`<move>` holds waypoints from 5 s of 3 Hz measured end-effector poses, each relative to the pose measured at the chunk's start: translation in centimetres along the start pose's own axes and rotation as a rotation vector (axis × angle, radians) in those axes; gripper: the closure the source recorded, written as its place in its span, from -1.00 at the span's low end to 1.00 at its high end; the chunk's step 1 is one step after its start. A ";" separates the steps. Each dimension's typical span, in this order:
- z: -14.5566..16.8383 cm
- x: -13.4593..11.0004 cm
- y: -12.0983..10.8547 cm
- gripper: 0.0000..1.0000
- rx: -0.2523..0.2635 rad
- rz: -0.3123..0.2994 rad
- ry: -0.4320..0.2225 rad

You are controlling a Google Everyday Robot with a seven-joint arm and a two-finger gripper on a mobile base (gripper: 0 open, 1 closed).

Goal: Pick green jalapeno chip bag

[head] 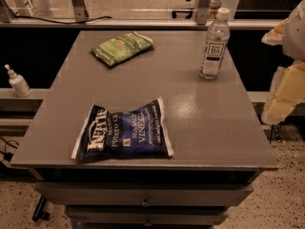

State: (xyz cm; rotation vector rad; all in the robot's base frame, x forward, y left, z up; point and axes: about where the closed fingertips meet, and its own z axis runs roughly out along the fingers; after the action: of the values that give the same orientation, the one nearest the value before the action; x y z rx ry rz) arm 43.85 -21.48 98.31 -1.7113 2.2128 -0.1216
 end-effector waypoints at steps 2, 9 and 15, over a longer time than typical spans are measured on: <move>1.0 -2.0 -0.4 -1.00 -0.002 -0.029 -0.034; 17.1 -26.3 -17.0 -1.00 0.196 0.017 -0.502; 28.9 -35.2 -23.9 0.28 0.092 0.286 -0.543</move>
Offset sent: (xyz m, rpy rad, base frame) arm 0.0436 0.0718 -0.0216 0.0861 -0.0233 0.1410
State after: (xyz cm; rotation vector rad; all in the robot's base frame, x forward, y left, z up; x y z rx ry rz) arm 82.66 9.62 85.19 -1.1818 1.9674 0.2755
